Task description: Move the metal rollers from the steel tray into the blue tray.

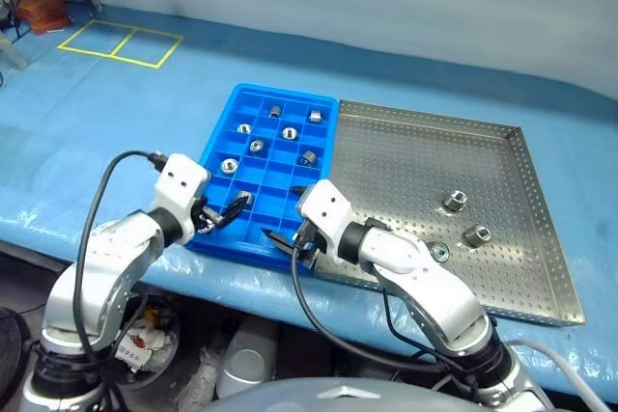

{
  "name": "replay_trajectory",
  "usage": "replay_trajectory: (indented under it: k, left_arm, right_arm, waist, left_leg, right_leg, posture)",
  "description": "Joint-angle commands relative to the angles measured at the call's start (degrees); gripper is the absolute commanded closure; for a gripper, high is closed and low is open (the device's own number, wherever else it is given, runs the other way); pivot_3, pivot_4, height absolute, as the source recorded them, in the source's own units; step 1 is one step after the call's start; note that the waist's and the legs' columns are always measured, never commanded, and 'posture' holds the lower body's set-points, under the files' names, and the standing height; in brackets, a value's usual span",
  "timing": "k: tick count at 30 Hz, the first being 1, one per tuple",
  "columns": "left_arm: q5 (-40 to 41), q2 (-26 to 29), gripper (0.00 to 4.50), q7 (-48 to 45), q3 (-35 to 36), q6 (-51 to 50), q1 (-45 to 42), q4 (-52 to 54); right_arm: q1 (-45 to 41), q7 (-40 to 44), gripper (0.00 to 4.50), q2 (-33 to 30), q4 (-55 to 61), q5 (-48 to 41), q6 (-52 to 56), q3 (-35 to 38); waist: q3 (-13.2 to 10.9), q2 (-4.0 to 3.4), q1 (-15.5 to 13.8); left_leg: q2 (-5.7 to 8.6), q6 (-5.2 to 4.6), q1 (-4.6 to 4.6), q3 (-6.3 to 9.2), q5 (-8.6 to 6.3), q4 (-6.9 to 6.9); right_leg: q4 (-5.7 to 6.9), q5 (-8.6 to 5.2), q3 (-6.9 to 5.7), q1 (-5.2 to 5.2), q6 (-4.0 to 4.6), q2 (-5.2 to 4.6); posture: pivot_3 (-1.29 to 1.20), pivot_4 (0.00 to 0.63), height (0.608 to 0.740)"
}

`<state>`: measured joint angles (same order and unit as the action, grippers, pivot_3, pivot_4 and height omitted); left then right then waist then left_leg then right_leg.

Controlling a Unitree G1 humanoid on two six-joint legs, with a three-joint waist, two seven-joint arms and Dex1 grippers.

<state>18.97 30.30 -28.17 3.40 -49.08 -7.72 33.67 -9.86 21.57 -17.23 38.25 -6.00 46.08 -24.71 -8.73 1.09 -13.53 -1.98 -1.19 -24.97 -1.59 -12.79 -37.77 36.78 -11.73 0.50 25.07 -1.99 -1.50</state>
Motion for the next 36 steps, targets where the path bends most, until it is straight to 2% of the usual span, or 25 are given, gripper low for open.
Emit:
replay_trajectory:
  k: [1,7,11,14,18,21,30,33,36]
  left_arm:
    - [0.7,-2.5,0.03,-1.5,-3.4,4.6,-4.2,-2.0]
    - [-2.9,-10.5,0.03,0.2,-10.0,15.3,-8.4,-9.4]
    - [-5.0,-16.6,0.03,2.0,-13.8,21.2,-8.9,-13.9]
    - [-4.7,-18.9,0.03,1.2,-16.0,22.3,-8.2,-14.8]
    - [-4.2,-18.8,0.03,-1.5,-19.4,22.0,-6.5,-14.6]
    - [-4.3,-15.7,0.03,-5.6,-23.1,21.2,-4.5,-12.4]
    - [-5.0,-14.5,0.03,-6.7,-23.8,23.8,-2.9,-10.9]
    - [-5.5,-14.3,0.0,-6.2,-23.8,23.9,-2.5,-10.4]
    - [-5.5,-14.3,0.0,-5.3,-23.3,24.1,-1.5,-9.3]
  right_arm:
    - [3.1,-4.5,0.0,0.1,6.0,1.5,2.6,5.7]
    - [8.6,-12.7,0.0,3.5,9.8,4.1,8.4,12.9]
    - [9.1,-17.2,0.0,7.6,8.4,5.1,11.6,16.0]
    - [8.3,-19.5,0.0,9.9,5.6,5.9,11.9,16.9]
    - [7.6,-21.8,0.0,12.9,2.2,6.3,11.6,18.4]
    - [8.2,-22.7,0.0,14.5,-0.2,6.1,12.0,19.1]
    - [9.0,-23.8,0.0,17.9,-3.9,5.0,19.2,23.3]
    - [9.1,-23.1,0.61,18.9,-3.6,3.8,21.8,23.8]
    - [8.0,-22.4,1.58,18.8,-1.3,3.2,23.8,22.4]
  waist:
    - [0.0,0.02,0.7]
    - [0.0,0.01,6.5]
    - [0.0,0.01,10.6]
    - [0.0,0.0,12.6]
    - [0.0,-0.03,13.7]
    - [0.0,-0.04,14.1]
    - [0.0,-0.05,13.9]
    - [0.0,-0.06,13.8]
    - [0.0,-0.06,13.6]
  left_leg:
    - [0.08,-0.01,-0.03,0.02,0.0,-0.03]
    - [0.28,-0.04,0.1,0.17,0.01,-0.09]
    - [0.28,-0.08,0.34,0.18,0.03,-0.1]
    - [0.25,-0.09,0.43,0.27,0.03,-0.1]
    - [0.24,-0.1,0.46,0.29,0.04,-0.09]
    - [0.25,-0.1,0.46,0.3,0.04,-0.09]
    - [0.02,-0.17,0.44,0.28,0.07,-0.11]
    - [0.0,-0.17,0.44,0.28,0.07,-0.09]
    - [-0.05,-0.17,0.45,0.29,0.07,-0.07]
  right_leg:
    - [0.0,0.01,-0.01,-0.05,-0.01,0.0]
    - [-0.01,0.01,0.01,-0.3,-0.02,0.0]
    - [0.04,0.03,0.09,-0.47,-0.03,0.0]
    - [0.12,0.03,0.15,-0.48,-0.03,0.06]
    - [0.15,0.03,0.23,-0.49,-0.04,0.12]
    - [0.14,0.03,0.25,-0.5,-0.05,0.12]
    - [0.13,0.07,0.31,-0.48,-0.11,0.02]
    - [0.12,0.07,0.31,-0.47,-0.12,0.04]
    - [0.13,0.07,0.29,-0.47,-0.11,0.08]
  posture:
    - [0.18,0.15,0.74]
    - [0.05,0.15,0.74]
    - [0.02,0.15,0.74]
    - [0.01,0.15,0.74]
    - [0.02,0.15,0.74]
    - [0.02,0.15,0.74]
    - [0.08,0.15,0.74]
    - [0.09,0.15,0.74]
    - [0.12,0.15,0.74]
